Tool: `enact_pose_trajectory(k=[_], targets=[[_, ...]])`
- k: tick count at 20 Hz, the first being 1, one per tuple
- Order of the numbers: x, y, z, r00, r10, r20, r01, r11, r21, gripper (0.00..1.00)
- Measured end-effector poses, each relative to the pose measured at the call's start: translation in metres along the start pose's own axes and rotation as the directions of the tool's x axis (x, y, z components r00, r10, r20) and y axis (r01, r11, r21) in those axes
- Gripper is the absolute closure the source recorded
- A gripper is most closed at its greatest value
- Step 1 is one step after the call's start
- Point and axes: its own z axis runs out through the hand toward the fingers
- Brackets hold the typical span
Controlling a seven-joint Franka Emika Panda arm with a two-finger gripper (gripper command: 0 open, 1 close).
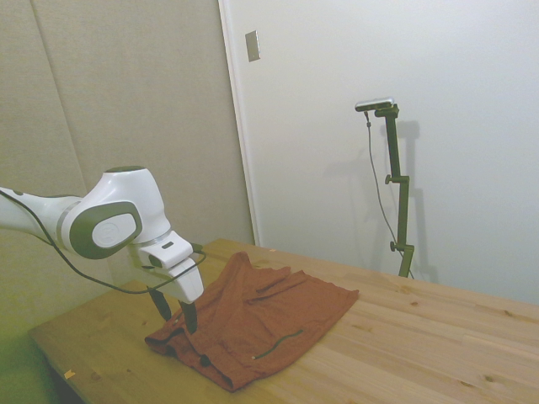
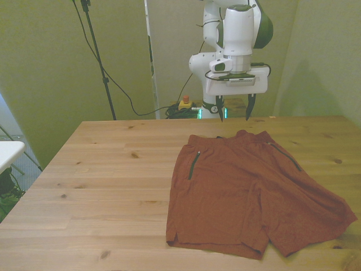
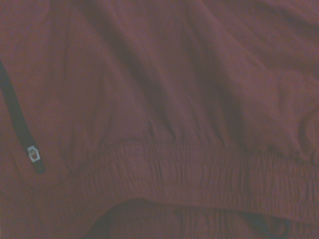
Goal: Fold the shorts
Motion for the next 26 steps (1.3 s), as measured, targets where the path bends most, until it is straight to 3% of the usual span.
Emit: enact_pose_trajectory(k=[2, 5, 9, 12, 15, 17, 19, 21, 26], targets=[[0.000, 0.000, 0.001, 1.000, -0.003, -0.001, 0.003, 1.000, -0.004, 0.00], [-0.009, -0.025, -0.010, 0.992, -0.094, -0.079, 0.091, 0.995, -0.046, 0.00], [-0.050, -0.078, -0.022, 0.956, -0.204, -0.212, 0.182, 0.976, -0.118, 0.00], [-0.092, -0.101, -0.017, 0.900, -0.303, -0.314, 0.251, 0.948, -0.196, 0.00], [-0.137, -0.108, -0.001, 0.823, -0.403, -0.400, 0.302, 0.908, -0.292, 0.00], [-0.157, -0.107, 0.010, 0.771, -0.450, -0.450, 0.309, 0.883, -0.353, 0.00], [-0.172, -0.103, 0.021, 0.740, -0.480, -0.471, 0.312, 0.866, -0.392, 0.00], [-0.181, -0.102, 0.034, 0.727, -0.491, -0.480, 0.313, 0.859, -0.405, 0.00], [-0.190, -0.109, 0.066, 0.731, -0.497, -0.468, 0.320, 0.855, -0.408, 0.00]])
